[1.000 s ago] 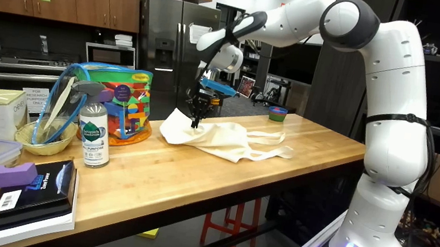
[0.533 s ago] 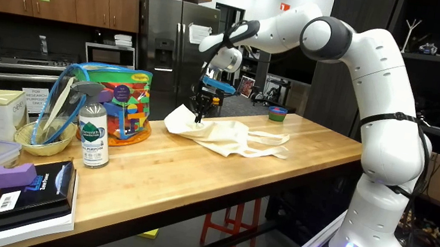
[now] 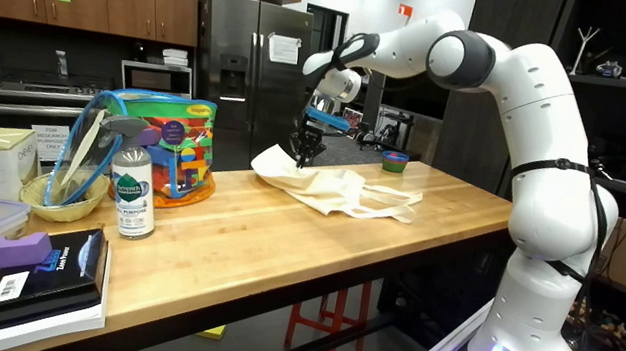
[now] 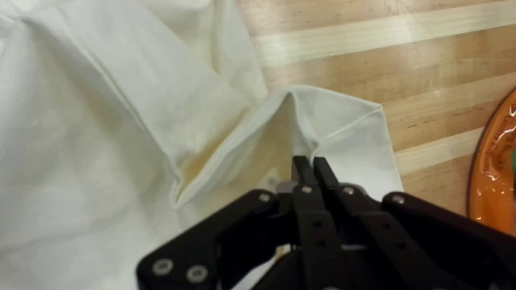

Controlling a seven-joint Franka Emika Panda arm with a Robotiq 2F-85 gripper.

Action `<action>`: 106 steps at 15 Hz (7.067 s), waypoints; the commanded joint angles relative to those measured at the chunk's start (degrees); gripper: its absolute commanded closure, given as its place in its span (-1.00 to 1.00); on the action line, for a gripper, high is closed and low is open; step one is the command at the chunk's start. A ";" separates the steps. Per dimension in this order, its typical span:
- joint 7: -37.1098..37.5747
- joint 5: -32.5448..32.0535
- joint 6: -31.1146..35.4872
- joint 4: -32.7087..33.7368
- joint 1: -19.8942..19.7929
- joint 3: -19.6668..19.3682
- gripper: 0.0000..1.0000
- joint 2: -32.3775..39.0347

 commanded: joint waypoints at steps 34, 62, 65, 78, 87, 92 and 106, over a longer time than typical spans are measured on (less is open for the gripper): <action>-0.91 3.68 16.56 -41.91 2.74 -0.37 0.98 -23.99; 9.15 -2.14 -1.94 7.24 -1.47 -3.23 0.98 3.86; 9.68 -1.49 0.02 2.80 -3.76 -4.58 0.98 1.45; 7.17 2.04 13.93 -28.80 -8.39 -9.56 0.98 -16.52; 2.21 0.18 19.59 -44.84 -1.68 -4.84 0.98 -26.98; 1.33 -2.18 19.15 -44.37 2.36 -1.19 0.98 -27.21; -1.68 -2.59 10.03 -19.67 6.28 3.91 0.98 -13.44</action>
